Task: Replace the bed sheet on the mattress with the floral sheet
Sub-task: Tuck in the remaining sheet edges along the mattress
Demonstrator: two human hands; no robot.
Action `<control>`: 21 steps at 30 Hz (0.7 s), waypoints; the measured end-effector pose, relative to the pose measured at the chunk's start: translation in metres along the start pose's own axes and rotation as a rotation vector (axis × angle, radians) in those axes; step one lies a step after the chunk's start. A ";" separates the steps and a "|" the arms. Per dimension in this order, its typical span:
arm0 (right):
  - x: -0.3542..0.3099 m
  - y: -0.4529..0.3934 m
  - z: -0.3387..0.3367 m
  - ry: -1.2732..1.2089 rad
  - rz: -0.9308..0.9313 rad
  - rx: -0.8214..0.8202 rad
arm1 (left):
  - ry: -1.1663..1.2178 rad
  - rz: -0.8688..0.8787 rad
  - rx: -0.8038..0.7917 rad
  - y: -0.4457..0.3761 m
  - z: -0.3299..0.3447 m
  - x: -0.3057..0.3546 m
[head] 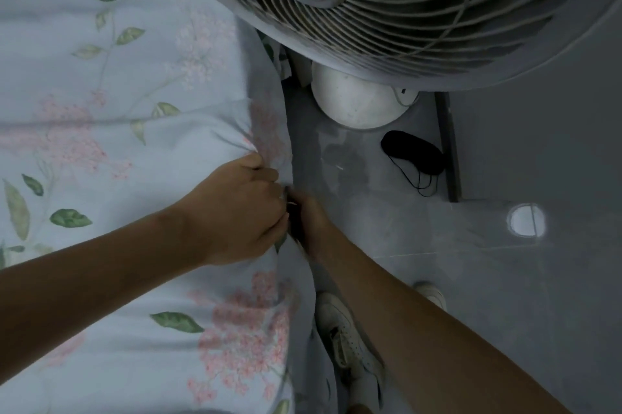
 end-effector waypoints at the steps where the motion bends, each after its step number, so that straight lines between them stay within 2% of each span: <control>1: -0.001 -0.005 0.002 -0.005 0.006 -0.013 | -0.003 0.010 0.012 0.000 0.000 0.000; 7: -0.009 -0.022 0.004 0.111 -0.018 0.048 | 0.000 0.028 0.068 -0.001 0.009 -0.003; 8: -0.011 -0.027 0.005 0.208 -0.069 0.080 | 0.013 0.022 0.069 -0.002 0.010 -0.003; 9: -0.016 -0.030 0.004 0.335 -0.176 0.151 | 0.027 0.012 0.081 -0.003 0.011 -0.003; 11: -0.029 -0.027 0.001 0.638 -0.522 0.401 | 0.027 0.001 0.102 -0.003 0.011 -0.004; 14: -0.035 -0.012 -0.001 0.781 -0.744 0.583 | -0.012 0.014 0.094 -0.005 0.014 -0.003; 16: -0.038 -0.017 -0.007 0.755 -0.722 0.572 | -0.016 0.011 0.086 -0.007 0.018 -0.003; 21: -0.045 -0.012 -0.014 0.739 -0.656 0.327 | 0.067 -0.071 0.088 -0.009 0.031 -0.003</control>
Point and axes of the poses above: each hand's wrist, its own y-axis away from the middle knuckle, its own z-axis out of the palm, x = y × z, the point moved 5 cm from there along -y, towards the middle knuckle, and after that the axes turned 7 degrees about x, right-handed, at the moved point
